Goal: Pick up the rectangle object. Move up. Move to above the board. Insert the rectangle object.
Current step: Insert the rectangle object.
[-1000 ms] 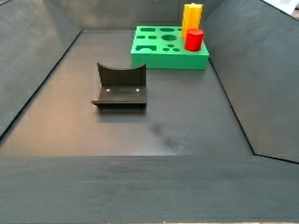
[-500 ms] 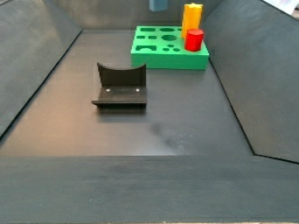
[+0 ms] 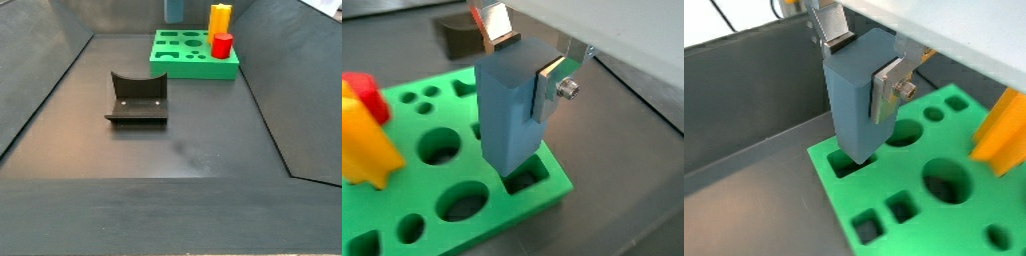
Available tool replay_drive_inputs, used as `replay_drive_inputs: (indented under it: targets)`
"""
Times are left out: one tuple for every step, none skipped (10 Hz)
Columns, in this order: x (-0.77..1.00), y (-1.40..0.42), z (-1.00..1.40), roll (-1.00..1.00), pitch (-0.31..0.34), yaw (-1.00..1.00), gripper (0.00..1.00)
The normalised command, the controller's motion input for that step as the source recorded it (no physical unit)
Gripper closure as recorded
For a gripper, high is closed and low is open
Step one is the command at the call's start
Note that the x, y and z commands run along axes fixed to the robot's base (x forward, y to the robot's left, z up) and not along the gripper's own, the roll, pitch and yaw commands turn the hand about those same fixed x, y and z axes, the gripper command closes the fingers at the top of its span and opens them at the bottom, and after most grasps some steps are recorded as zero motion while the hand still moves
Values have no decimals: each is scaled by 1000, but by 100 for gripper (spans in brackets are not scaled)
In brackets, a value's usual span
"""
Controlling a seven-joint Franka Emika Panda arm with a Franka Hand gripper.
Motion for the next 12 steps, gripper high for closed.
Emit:
replay_drive_inputs:
  targets:
    - [254,-300,-391,0,-74,-694,100]
    - [0,-23,0,46,0,-754,100]
    - [0,0,0,0,-10,0,100]
    - [0,0,-126,0,0,-91,100]
    - [0,-43,-446,69,-3,-254,100]
    - [0,-46,-400,0,-57,-209,100]
    - [37,0,-197,0,-44,-200,100]
    - [63,-9,-74,0,-10,-254,100]
    - [120,0,-17,-19,-3,-277,100]
    - [151,0,0,-30,-14,-517,100]
    - [157,0,0,-26,0,-346,100]
    - [20,0,0,0,0,-14,100]
